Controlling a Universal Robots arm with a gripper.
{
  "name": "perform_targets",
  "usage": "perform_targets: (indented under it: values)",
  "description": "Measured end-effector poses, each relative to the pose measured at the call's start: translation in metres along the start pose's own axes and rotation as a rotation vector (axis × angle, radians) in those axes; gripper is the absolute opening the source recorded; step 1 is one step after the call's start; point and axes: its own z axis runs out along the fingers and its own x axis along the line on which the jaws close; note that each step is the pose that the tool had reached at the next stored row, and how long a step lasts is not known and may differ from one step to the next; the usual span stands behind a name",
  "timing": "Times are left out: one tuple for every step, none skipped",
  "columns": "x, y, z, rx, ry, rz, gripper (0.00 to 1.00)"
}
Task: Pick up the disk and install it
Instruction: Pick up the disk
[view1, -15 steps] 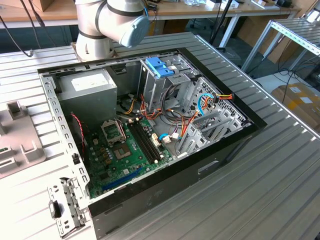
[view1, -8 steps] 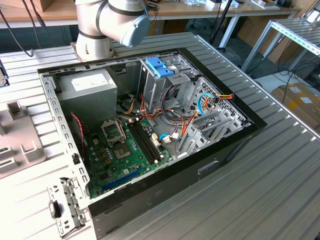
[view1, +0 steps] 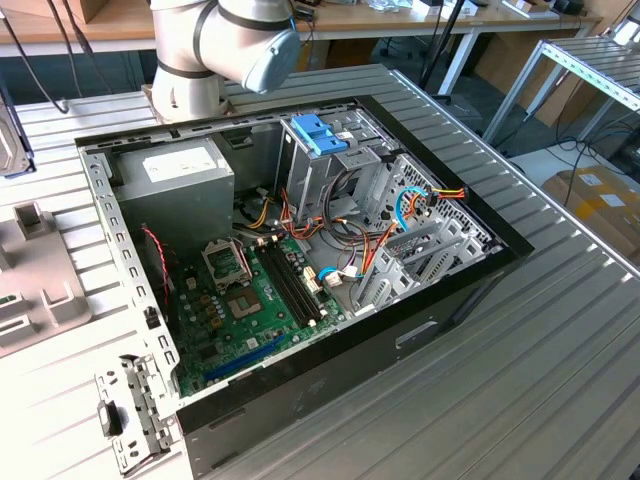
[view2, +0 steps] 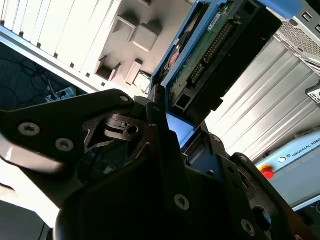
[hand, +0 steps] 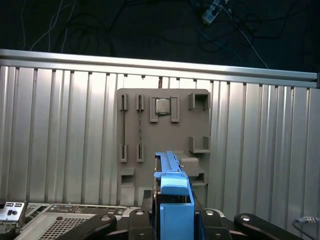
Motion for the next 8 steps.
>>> perform_targets:
  values:
    - [0.0004,-0.0018,0.0000,-0.0002,-0.0001,0.000,0.37]
    - [0.0008,-0.0032,-0.0001,-0.0004,0.0000,0.000,0.37]
    - [0.0012,-0.0051,-0.0002,-0.0006,0.0000,0.000,0.37]
    - [0.0014,-0.0059,-0.0002,-0.0007,0.0000,0.000,0.37]
    - [0.0017,-0.0066,-0.0002,-0.0007,0.0000,0.000,0.37]
    - [0.0018,-0.0068,-0.0003,-0.0006,-0.0001,0.000,0.37]
    - [0.0016,-0.0079,-0.0087,-0.0006,-0.0001,0.000,0.37]
    - [0.0012,-0.0082,-0.0196,-0.0006,-0.0001,0.000,0.37]
